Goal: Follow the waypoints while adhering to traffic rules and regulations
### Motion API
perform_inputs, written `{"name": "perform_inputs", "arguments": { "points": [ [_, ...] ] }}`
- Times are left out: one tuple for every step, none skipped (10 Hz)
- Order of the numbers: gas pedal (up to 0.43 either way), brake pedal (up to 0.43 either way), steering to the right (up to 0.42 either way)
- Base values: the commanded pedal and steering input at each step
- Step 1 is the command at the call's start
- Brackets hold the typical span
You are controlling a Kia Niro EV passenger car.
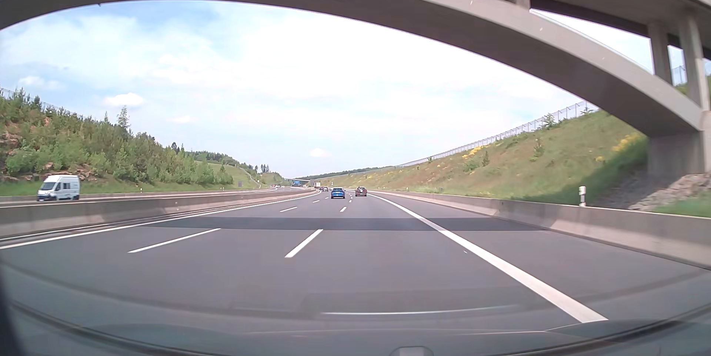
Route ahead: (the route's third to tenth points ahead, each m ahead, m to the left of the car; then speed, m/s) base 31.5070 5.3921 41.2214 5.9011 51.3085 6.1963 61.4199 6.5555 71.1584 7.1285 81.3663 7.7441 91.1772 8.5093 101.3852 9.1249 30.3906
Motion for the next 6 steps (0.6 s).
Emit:
{"name": "perform_inputs", "arguments": {
  "points": [
    [0.311, 0.000, -0.005],
    [0.319, 0.000, -0.005],
    [0.319, 0.000, -0.006],
    [0.319, 0.000, -0.006],
    [0.339, 0.000, -0.006],
    [0.370, 0.000, -0.006]
  ]
}}
